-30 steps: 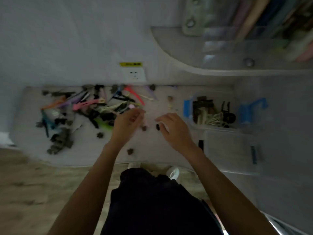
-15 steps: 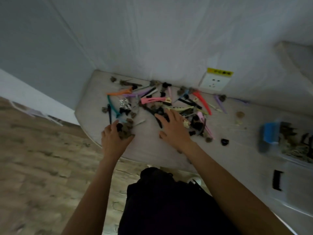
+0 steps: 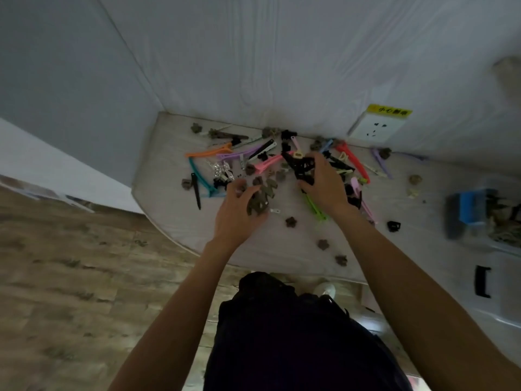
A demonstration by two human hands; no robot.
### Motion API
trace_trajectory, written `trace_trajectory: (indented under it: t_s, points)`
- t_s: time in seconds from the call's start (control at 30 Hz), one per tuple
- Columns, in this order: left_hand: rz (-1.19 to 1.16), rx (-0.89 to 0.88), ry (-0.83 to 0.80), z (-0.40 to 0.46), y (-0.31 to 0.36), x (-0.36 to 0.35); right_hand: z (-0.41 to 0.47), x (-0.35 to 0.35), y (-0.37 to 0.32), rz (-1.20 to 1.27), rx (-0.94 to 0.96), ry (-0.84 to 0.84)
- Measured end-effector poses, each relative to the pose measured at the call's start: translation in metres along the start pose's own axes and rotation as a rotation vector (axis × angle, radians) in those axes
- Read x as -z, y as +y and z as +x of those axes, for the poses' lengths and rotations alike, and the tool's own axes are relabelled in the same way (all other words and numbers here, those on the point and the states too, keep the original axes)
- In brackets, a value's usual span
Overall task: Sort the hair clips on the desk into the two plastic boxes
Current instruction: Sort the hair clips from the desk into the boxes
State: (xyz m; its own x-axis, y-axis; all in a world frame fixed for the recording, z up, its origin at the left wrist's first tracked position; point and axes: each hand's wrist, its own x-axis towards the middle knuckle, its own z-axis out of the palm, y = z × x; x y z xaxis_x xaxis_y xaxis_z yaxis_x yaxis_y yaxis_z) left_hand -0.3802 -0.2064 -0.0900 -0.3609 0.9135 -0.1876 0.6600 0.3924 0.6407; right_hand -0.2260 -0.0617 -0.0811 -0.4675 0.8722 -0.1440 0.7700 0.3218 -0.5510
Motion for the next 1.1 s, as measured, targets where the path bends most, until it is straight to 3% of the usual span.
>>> trace_trajectory:
  t_s: [0.2,0.3,0.4,0.7,0.8,0.97,1.1]
  points:
    - [-0.170,0.017,0.041,0.005,0.041,0.004,-0.029,0.038,0.015,0.666,-0.280,0.197]
    - [-0.346,0.060,-0.072,0.010,0.070,-0.013,-0.062,0.065,0.041,0.954,-0.477,0.265]
    - [-0.393,0.024,-0.150,0.017,0.105,-0.041,-0.103,0.101,0.075,1.088,-0.500,0.419]
    - [-0.336,-0.380,-0.379,0.020,0.292,-0.145,-0.198,0.220,0.217,0.558,-0.542,0.747]
    - [-0.146,-0.564,-0.420,0.024,0.341,-0.177,-0.206,0.244,0.248,0.240,-0.505,0.727]
    - [0.263,-0.694,-0.373,0.019,0.374,-0.217,-0.192,0.266,0.276,0.053,-0.337,0.669]
    - [0.338,-0.734,-0.354,0.012,0.378,-0.236,-0.166,0.268,0.286,-0.106,-0.263,0.536]
